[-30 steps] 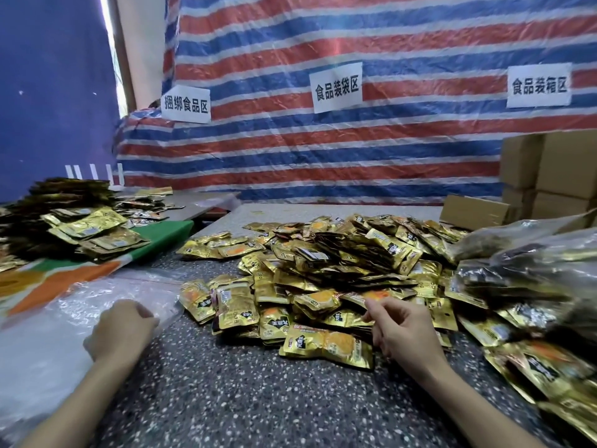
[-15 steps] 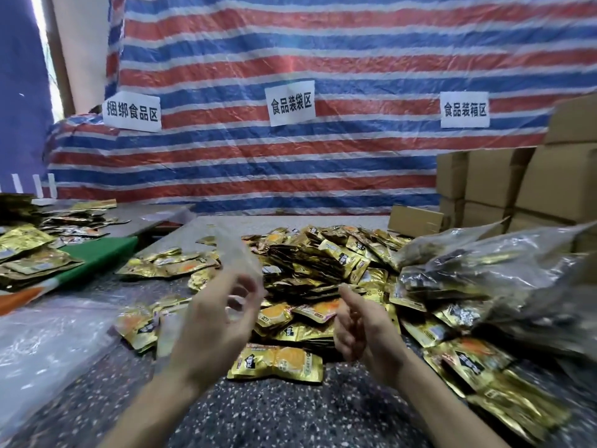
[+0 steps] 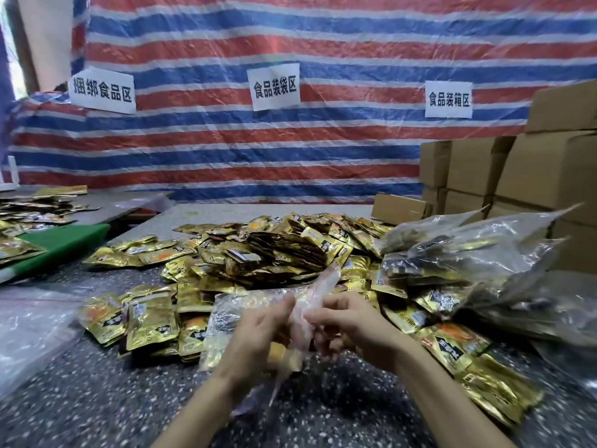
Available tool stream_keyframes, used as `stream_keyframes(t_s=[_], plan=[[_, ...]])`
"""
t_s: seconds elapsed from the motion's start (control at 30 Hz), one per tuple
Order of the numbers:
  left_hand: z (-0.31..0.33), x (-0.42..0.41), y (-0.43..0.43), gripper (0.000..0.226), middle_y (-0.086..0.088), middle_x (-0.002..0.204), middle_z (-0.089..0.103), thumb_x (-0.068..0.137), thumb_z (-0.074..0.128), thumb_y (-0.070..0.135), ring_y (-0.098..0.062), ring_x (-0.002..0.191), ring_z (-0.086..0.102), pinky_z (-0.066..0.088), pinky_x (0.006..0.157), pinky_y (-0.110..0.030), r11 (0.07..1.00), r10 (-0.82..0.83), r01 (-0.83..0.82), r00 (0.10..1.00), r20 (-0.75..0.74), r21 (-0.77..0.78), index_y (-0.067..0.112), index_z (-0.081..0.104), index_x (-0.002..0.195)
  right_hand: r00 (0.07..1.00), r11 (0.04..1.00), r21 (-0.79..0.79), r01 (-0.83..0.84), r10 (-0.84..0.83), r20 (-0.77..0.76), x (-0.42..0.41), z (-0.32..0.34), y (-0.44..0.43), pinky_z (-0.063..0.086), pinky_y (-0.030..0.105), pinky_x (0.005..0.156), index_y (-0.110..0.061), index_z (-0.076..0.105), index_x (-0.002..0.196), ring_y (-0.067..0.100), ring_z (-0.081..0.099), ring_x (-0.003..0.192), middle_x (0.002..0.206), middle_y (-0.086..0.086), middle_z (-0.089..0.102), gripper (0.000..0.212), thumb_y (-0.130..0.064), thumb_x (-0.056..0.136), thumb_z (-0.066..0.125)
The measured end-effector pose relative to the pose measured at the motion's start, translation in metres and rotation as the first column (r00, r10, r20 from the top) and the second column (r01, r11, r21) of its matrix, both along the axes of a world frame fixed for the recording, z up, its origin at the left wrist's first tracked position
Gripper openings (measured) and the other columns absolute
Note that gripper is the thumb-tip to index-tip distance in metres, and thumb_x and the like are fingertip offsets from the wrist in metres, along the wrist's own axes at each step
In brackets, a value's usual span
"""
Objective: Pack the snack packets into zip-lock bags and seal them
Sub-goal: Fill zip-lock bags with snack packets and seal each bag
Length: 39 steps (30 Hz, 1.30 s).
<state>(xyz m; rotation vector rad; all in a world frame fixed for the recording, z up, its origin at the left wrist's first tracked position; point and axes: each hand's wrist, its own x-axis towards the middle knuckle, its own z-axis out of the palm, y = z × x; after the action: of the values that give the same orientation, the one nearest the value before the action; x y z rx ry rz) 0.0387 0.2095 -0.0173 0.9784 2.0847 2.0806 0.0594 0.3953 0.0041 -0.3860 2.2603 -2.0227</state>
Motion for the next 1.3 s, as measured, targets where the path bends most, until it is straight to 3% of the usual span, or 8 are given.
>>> stream_keyframes(t_s=[0.13, 0.37, 0.53, 0.67, 0.87, 1.0, 1.13, 1.3], plan=[[0.004, -0.001, 0.002, 0.062, -0.010, 0.046, 0.055, 0.073, 0.071, 0.065, -0.019, 0.041, 0.050, 0.034, 0.042, -0.022, 0.987, 0.160, -0.152, 0.946, 0.281, -0.047, 0.012, 0.059, 0.043, 0.997, 0.996, 0.038, -0.075, 0.076, -0.012, 0.002, -0.003, -0.005, 0.046, 0.020, 0.045, 0.008, 0.063, 0.082, 0.016, 0.058, 0.051, 0.068, 0.015, 0.060, 0.023, -0.013, 0.088, 0.072], [0.010, -0.003, -0.003, 0.026, -0.014, 0.066, 0.064, 0.081, 0.072, 0.013, -0.017, 0.039, 0.052, 0.039, 0.034, -0.020, 0.999, -0.011, -0.013, 0.857, 0.514, 0.043, -0.003, 0.064, 0.101, 0.977, 0.977, -0.015, -0.213, 0.212, -0.006, 0.004, 0.000, -0.006, 0.045, 0.024, 0.047, 0.007, 0.064, 0.088, 0.014, 0.057, 0.050, 0.066, 0.008, 0.061, 0.025, -0.016, 0.081, 0.070], [0.020, -0.011, -0.023, 0.015, -0.011, 0.068, 0.057, 0.088, 0.054, -0.010, -0.015, 0.044, 0.045, 0.035, 0.035, -0.020, 0.963, 0.167, -0.222, 0.936, 0.309, 0.151, 0.004, 0.053, 0.081, 0.993, 0.964, -0.242, -0.112, 0.100, -0.061, 0.009, 0.009, -0.003, 0.038, 0.018, 0.040, -0.010, 0.050, 0.054, 0.009, 0.039, 0.035, 0.045, 0.000, 0.044, 0.026, -0.025, 0.067, 0.067], [0.047, -0.015, -0.034, 0.028, -0.005, 0.060, 0.047, 0.086, 0.056, -0.004, -0.011, 0.051, 0.044, 0.036, 0.041, -0.018, 0.902, 0.382, -0.342, 0.917, -0.115, 0.265, 0.022, 0.053, 0.077, 1.000, 0.850, -0.527, -0.002, -0.002, -0.006, 0.011, 0.020, 0.003, 0.032, 0.017, 0.034, -0.022, 0.046, 0.049, 0.005, 0.028, 0.032, 0.043, -0.007, 0.032, 0.025, -0.020, 0.072, 0.057], [0.043, -0.014, -0.006, 0.030, 0.005, 0.071, 0.053, 0.095, 0.047, 0.014, 0.000, 0.054, 0.047, 0.043, 0.047, -0.016, 0.991, 0.097, -0.047, 0.903, -0.418, 0.127, 0.035, 0.066, 0.105, 0.998, 0.693, -0.718, 0.056, -0.052, 0.028, 0.013, 0.019, 0.014, 0.013, 0.023, 0.046, -0.019, 0.048, 0.052, 0.005, 0.028, 0.030, 0.037, -0.010, 0.032, 0.027, -0.017, 0.058, 0.074], [0.019, -0.023, -0.004, 0.039, 0.010, 0.093, 0.057, 0.100, 0.042, 0.021, -0.008, 0.068, 0.053, 0.047, 0.059, -0.025, 0.999, 0.048, -0.045, 0.870, -0.491, 0.017, 0.039, 0.062, 0.128, 0.991, 0.729, -0.677, 0.106, -0.130, 0.015, 0.010, 0.020, 0.015, 0.026, 0.021, 0.042, -0.009, 0.052, 0.059, 0.009, 0.031, 0.037, 0.044, -0.006, 0.040, 0.015, -0.010, 0.065, 0.065], [0.013, -0.029, -0.013, 0.020, 0.015, 0.106, 0.049, 0.093, 0.051, 0.042, -0.015, 0.091, 0.056, 0.046, 0.076, -0.017, 0.951, 0.009, -0.209, 0.757, -0.654, -0.229, 0.041, 0.066, 0.106, 0.994, 0.827, -0.554, 0.097, -0.103, 0.020, 0.007, 0.014, 0.012, 0.030, 0.023, 0.048, -0.004, 0.052, 0.077, 0.013, 0.034, 0.048, 0.062, 0.005, 0.048, 0.021, -0.017, 0.066, 0.063], [0.006, -0.030, -0.008, 0.016, 0.021, 0.099, 0.049, 0.089, 0.055, 0.036, -0.010, 0.092, 0.057, 0.046, 0.075, -0.013, 0.961, 0.162, -0.267, 0.757, -0.633, -0.074, 0.023, 0.062, 0.083, 0.957, 0.964, -0.031, 0.266, -0.267, -0.110, -0.008, 0.035, 0.024, 0.032, 0.022, 0.042, -0.016, 0.061, 0.056, 0.011, 0.040, 0.039, 0.048, -0.003, 0.050, 0.053, -0.057, 0.090, 0.060]])
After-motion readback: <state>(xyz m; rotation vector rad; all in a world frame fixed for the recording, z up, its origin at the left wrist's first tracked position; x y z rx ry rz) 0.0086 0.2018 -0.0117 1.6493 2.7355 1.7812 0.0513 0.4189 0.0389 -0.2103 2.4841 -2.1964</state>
